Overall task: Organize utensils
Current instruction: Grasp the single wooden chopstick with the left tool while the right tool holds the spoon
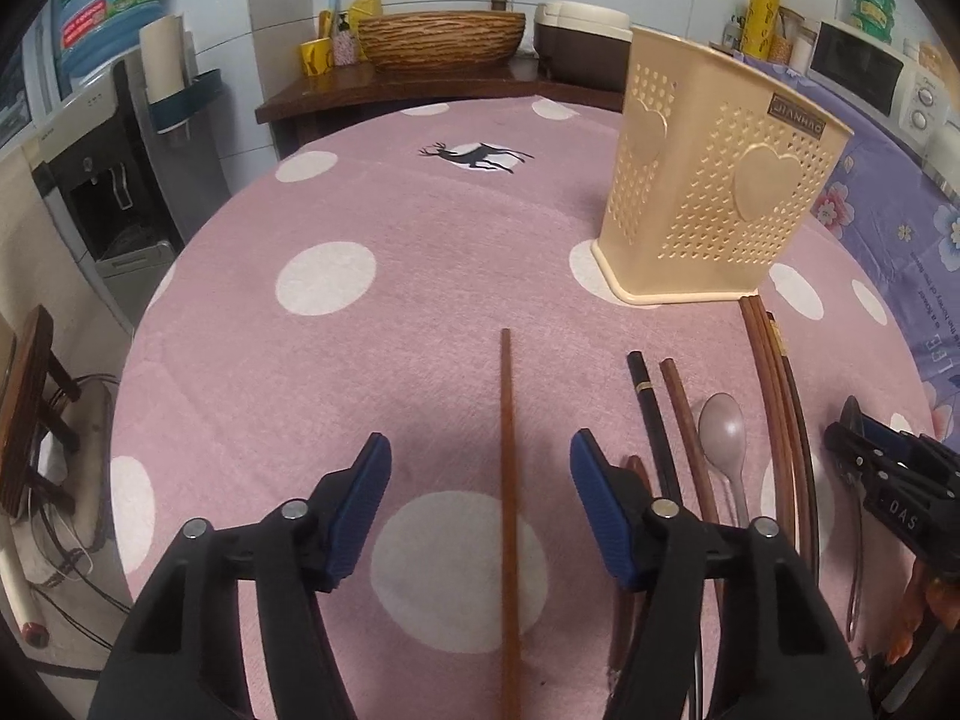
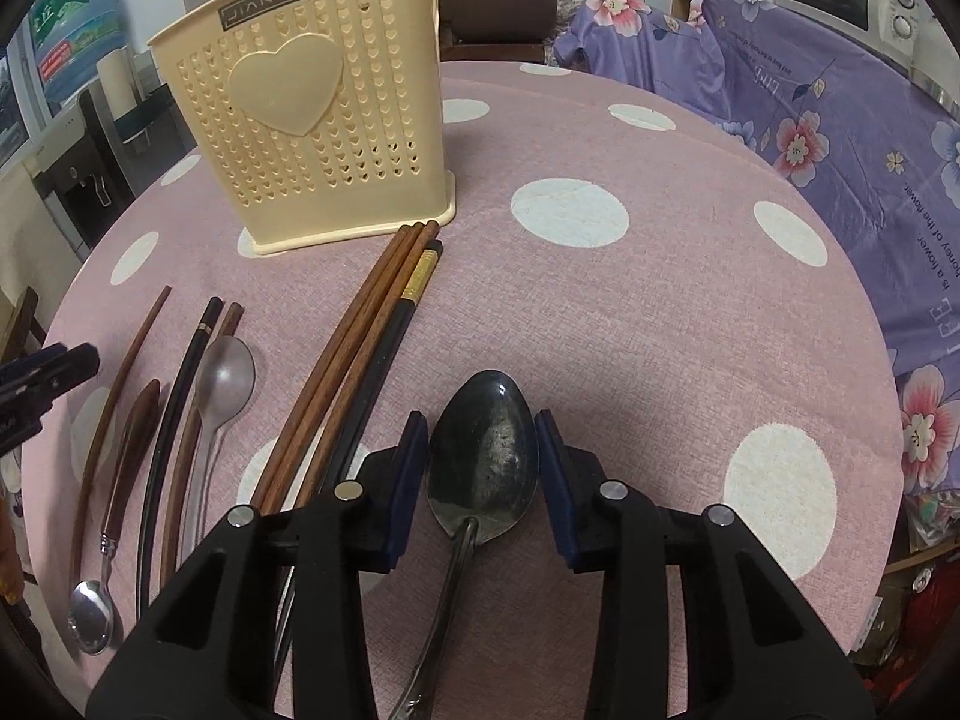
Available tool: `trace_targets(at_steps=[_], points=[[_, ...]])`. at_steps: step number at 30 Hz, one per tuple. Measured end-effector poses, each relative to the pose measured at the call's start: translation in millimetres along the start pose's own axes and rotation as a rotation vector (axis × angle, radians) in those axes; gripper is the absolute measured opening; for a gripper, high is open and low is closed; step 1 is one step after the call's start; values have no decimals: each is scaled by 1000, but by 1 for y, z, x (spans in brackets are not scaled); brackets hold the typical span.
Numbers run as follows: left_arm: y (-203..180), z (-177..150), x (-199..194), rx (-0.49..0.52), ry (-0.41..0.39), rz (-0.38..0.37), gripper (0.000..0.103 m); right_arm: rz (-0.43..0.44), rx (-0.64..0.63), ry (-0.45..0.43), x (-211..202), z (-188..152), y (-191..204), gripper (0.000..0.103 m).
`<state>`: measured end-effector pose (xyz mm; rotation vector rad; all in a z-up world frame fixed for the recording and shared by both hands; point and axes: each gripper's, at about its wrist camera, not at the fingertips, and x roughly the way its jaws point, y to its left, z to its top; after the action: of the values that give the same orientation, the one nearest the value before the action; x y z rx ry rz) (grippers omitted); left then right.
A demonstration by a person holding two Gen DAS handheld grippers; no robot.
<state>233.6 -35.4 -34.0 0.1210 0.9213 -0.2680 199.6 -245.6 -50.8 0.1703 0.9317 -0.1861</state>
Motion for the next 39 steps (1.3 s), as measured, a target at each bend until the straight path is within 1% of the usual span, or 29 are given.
trace_targets(at_steps=[1, 3, 5, 6, 8, 13, 15, 16, 17, 18, 21, 27, 29, 31, 33, 35, 38, 39], points=[[-5, 2, 5, 17, 8, 15, 53, 0, -2, -3, 0, 0, 0, 37], [-11, 3, 14, 38, 27, 32, 40, 5, -3, -6, 0, -1, 1, 37], [-15, 6, 25, 62, 50, 47, 34, 15, -4, -4, 0, -1, 1, 37], [-16, 7, 28, 67, 57, 53, 33, 18, -6, -4, 0, -1, 0, 37], [-17, 9, 34, 76, 78, 40, 30, 22, -8, -4, 0, -1, 0, 37], [-16, 17, 39, 74, 87, 22, 24, 28, -10, -8, 1, -1, -1, 37], [-19, 19, 41, 84, 82, 26, 16, 27, -15, -12, 1, -1, 0, 37], [-22, 19, 42, 91, 78, 32, 13, 28, -16, -14, 2, 0, 0, 37], [-25, 19, 43, 102, 75, 41, 8, 27, -19, -15, 2, 0, 0, 37], [-27, 19, 43, 109, 74, 50, 7, 26, -21, -15, 2, 0, 0, 37], [-31, 20, 43, 117, 74, 63, 6, 24, -24, -16, 3, 1, 1, 37], [-27, 19, 41, 124, 76, 45, 7, 20, -30, -22, 3, 0, 2, 37], [-23, 17, 39, 110, 80, 27, 8, 22, -30, -24, 2, 0, 2, 38], [-17, 14, 33, 92, 74, 22, 15, 26, -31, -25, 2, -1, 1, 38], [-8, 6, 15, 72, 33, 35, 39, 31, -29, -24, 2, -1, 0, 38], [2, -10, -8, 41, -20, 51, 44, 36, -25, -24, 2, -1, 0, 38], [12, -47, -46, -6, -90, 41, 44, 35, -23, -27, 2, -1, -1, 38], [15, -59, -55, -15, -101, 45, 44, 34, -23, -27, 2, -1, 0, 38]])
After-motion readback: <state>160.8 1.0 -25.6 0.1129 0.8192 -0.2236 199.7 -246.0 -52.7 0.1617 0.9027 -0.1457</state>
